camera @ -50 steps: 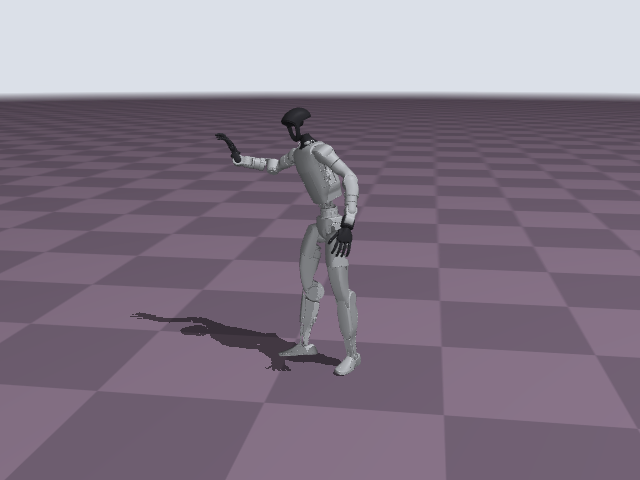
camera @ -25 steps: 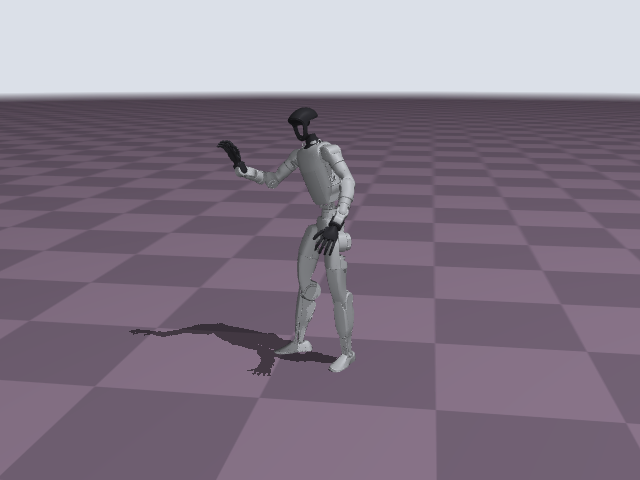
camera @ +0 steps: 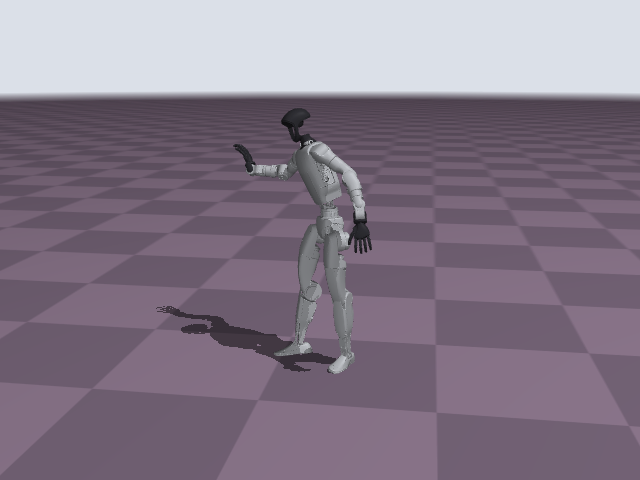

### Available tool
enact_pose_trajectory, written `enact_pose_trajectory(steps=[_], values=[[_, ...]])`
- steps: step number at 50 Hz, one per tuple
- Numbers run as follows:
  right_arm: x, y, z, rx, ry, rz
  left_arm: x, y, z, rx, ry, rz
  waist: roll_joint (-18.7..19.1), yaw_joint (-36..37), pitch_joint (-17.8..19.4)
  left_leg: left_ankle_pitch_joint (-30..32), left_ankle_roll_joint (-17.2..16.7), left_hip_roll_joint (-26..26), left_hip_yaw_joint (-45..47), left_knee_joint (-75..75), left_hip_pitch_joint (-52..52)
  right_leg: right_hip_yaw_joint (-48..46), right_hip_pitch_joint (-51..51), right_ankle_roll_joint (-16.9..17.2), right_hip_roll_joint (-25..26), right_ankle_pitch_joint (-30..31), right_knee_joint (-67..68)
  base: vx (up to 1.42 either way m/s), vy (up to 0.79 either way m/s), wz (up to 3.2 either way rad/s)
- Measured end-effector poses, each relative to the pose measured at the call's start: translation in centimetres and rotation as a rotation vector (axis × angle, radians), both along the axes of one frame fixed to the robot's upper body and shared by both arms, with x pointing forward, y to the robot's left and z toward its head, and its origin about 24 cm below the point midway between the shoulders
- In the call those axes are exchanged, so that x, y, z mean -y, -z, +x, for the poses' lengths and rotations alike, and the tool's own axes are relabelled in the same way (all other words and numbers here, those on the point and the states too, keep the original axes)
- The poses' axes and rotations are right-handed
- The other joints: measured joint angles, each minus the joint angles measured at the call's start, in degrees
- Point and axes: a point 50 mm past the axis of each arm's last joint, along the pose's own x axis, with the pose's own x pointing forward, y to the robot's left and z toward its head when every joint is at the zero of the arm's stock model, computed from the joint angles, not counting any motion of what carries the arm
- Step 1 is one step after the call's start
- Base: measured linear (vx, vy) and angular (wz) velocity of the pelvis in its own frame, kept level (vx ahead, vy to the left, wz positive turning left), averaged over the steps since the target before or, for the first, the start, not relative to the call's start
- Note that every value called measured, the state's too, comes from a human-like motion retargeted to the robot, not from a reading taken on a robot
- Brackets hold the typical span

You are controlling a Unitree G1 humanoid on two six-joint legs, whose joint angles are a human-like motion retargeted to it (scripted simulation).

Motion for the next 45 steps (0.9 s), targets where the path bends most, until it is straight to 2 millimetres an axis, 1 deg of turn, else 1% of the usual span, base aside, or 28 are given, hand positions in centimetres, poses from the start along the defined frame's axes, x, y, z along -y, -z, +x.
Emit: enact_pose_trajectory(steps=[2, 3, 5, 7, 9, 12, 15, 17, 18, 20, 22, 23, 25, 27, 30, 33, 35, 36, 38, 40, 42, 43, 45], values=[[-0.6, 0.8, 0.7, -0.019, -0.041, -0.003, 0.4, 0.3, -0.6, -0.059, 0.048, -0.037, 0.36, 0.35, -0.02, 0.13, 0.0, 0.11, 0.29, 0.03, -0.41, 0.07, -0.4, 0.0, 0.25, 0.19, -0.29, -0.02, -0.07, -0.13], [-1.2, 1.2, 1.3, -0.032, -0.072, -0.011, 0.5, 0.4, -0.6, -0.076, 0.079, -0.053, 0.63, 0.76, -0.03, 0.16, 0.0, 0.2, 0.43, 0.08, -0.54, 0.12, -0.5, 0.0, 0.4, 0.27, -0.44, -0.02, -0.09, -0.12], [-2.9, 2.1, 2.9, -0.061, -0.155, -0.034, 0.9, 0.4, 0.5, -0.079, 0.146, -0.074, 1.32, 1.93, -0.04, 0.2, 0.0, 0.4, 0.67, 0.21, -0.68, 0.21, -0.58, 0.0, 0.68, 0.4, -0.73, -0.02, -0.1, -0.09], [-5.6, 3.3, 5.1, -0.098, -0.261, -0.061, 1.4, 0.3, 2.7, -0.022, 0.205, -0.072, 2.2, 3.44, 0.04, 0.25, 0.0, 0.57, 0.81, 0.29, -0.66, 0.29, -0.51, 0.0, 0.89, 0.49, -0.97, -0.02, -0.1, -0.05], [-9.1, 4.7, 7.6, -0.143, -0.384, -0.091, 2.2, -0.1, 5.7, 0.09, 0.237, -0.055, 3.23, 4.86, 0.42, 0.31, 0.0, 0.67, 0.84, 0.33, -0.45, 0.32, -0.23, 0.0, 0.99, 0.53, -1.15, -0.02, -0.1, 0.01], [-15.4, 7.0, 11.0, -0.242, -0.58, -0.143, 4.1, -1.5, 10.8, 0.33, 0.223, -0.052, 5.03, 6.82, 0.83, 0.63, 0.0, 0.65, 0.65, 0.12, -0.36, 0.15, -0.13, 0.0, 0.9, 0.49, -1.17, -0.02, -0.08, 0.11], [-21.5, 9.4, 13.7, -0.389, -0.754, -0.214, 6.5, -3.7, 15.3, 0.584, 0.164, -0.128, 7.01, 8.15, 1.16, 1.11, 0.0, 0.43, 0.11, -0.23, -0.65, -0.42, -0.26, 0.0, 0.61, 0.49, -1.18, -0.02, -0.06, 0.23], [-24.0, 10.7, 14.5, -0.469, -0.83, -0.239, 7.9, -5.3, 17.5, 0.716, 0.137, -0.212, 8.08, 8.81, 1.04, 1.52, 0.0, 0.22, -0.39, -0.56, -1.16, -0.98, -0.59, 0.0, 0.37, 0.5, -1.18, -0.03, -0.05, 0.31], [-24.8, 11.1, 14.8, -0.495, -0.851, -0.244, 8.5, -6.1, 18.3, 0.768, 0.124, -0.258, 8.56, 8.92, 1.02, 1.72, 0.0, 0.12, -0.68, -0.74, -1.39, -1.3, -0.72, 0.0, 0.25, 0.49, -1.18, -0.02, -0.04, 0.34], [-25.1, 11.6, 15.0, -0.513, -0.86, -0.236, 9.3, -7.3, 19.4, 0.841, 0.1, -0.339, 9.25, 8.84, 1.0, 2.11, 0.0, -0.03, -1.3, -1.15, -1.79, -1.94, -0.92, 0.0, 0.04, 0.42, -1.18, -0.01, -0.03, 0.35], [-23.6, 11.4, 14.7, -0.488, -0.822, -0.208, 9.2, -7.7, 19.5, 0.861, 0.072, -0.384, 9.4, 8.35, 1.08, 2.46, 0.0, -0.11, -1.87, -1.62, -1.98, -2.49, -0.97, 0.0, -0.08, 0.29, -1.18, 0.02, -0.02, 0.3], [-22.4, 11.1, 14.4, -0.469, -0.794, -0.19, 9.0, -7.6, 19.2, 0.855, 0.057, -0.392, 9.35, 8.0, 1.23, 2.6, 0.0, -0.12, -2.13, -1.85, -1.93, -2.73, -0.86, 0.0, -0.1, 0.2, -1.18, 0.03, -0.02, 0.23], [-19.4, 10.4, 13.4, -0.424, -0.728, -0.151, 8.1, -7.0, 18.3, 0.818, 0.029, -0.369, 8.89, 7.14, 1.49, 2.67, 0.0, -0.01, -2.43, -1.94, -1.94, -3.01, -0.74, 0.0, -0.08, 0.05, -1.17, 0.02, -0.01, 0.09], [-15.9, 9.4, 12.0, -0.357, -0.655, -0.095, 6.8, -6.0, 16.7, 0.748, 0.014, -0.297, 8.04, 6.03, 1.84, 2.68, 0.0, 0.17, -2.48, -1.95, -1.91, -3.05, -0.69, 0.0, 0.08, -0.06, -1.16, 0.0, 0.0, 0.0], [-10.2, 7.7, 9.1, -0.207, -0.532, 0.012, 4.6, -4.2, 13.3, 0.605, 0.008, -0.16, 6.35, 4.06, 2.48, 2.7, 0.0, 0.42, -2.24, -1.94, -1.82, -2.8, -0.73, 0.0, 0.43, -0.14, -1.16, 0.0, 0.0, 0.0], [-4.5, 6.1, 5.4, -0.052, -0.352, 0.107, 2.8, -2.5, 9.1, 0.441, -0.013, -0.061, 4.42, 1.93, 2.95, 2.73, 0.0, 0.54, -1.85, -1.92, -1.92, -2.39, -1.03, 0.0, 0.69, -0.16, -1.17, 0.01, 0.01, -0.06], [-1.4, 5.2, 2.9, 0.022, -0.217, 0.151, 2.0, -1.6, 6.3, 0.336, -0.034, -0.028, 3.25, 0.51, 3.07, 2.7, 0.0, 0.56, -1.64, -1.76, -2.22, -2.18, -1.36, 0.0, 0.76, -0.17, -1.18, 0.0, 0.0, 0.0], [-0.2, 4.8, 1.8, 0.047, -0.162, 0.169, 1.7, -1.2, 5.0, 0.288, -0.041, -0.024, 2.81, -0.16, 3.05, 2.69, 0.0, 0.55, -1.58, -1.66, -2.45, -2.14, -1.57, 0.0, 0.76, -0.18, -1.18, 0.0, 0.0, 0.0], [1.4, 4.3, 0.2, 0.087, -0.081, 0.198, 1.6, -0.7, 2.7, 0.2, -0.047, -0.026, 2.17, -1.38, 2.79, 2.76, 0.0, 0.51, -1.49, -1.62, -3.06, -2.1, -2.17, 0.0, 0.75, -0.21, -1.18, 0.0, 0.0, 0.0], [2.0, 4.1, -0.6, 0.108, -0.052, 0.208, 1.7, -0.2, 1.1, 0.128, -0.03, -0.044, 2.02, -2.21, 2.43, 2.84, 0.0, 0.49, -1.47, -1.63, -3.6, -2.14, -2.69, 0.0, 0.74, -0.29, -1.18, 0.0, 0.0, 0.0], [1.5, 4.2, -0.2, 0.104, -0.082, 0.193, 2.0, 0.0, 0.6, 0.083, 0.008, -0.071, 2.44, -2.33, 2.08, 2.91, 0.0, 0.54, -1.47, -1.67, -3.9, -2.19, -2.98, 0.0, 0.77, -0.43, -1.18, 0.0, 0.0, 0.0], [0.9, 4.4, 0.4, 0.095, -0.112, 0.179, 2.1, 0.1, 0.7, 0.072, 0.03, -0.083, 2.8, -2.15, 1.91, 2.93, 0.0, 0.6, -1.46, -1.7, -3.96, -2.19, -3.06, 0.0, 0.81, -0.52, -1.18, 0.0, 0.0, 0.0], [-0.8, 5.1, 2.0, 0.06, -0.195, 0.147, 2.4, 0.1, 1.6, 0.079, 0.072, -0.1, 3.71, -1.29, 1.58, 2.93, 0.0, 0.77, -1.43, -1.73, -3.91, -2.13, -3.04, 0.0, 0.91, -0.74, -1.18, 0.05, -0.06, -0.01]])
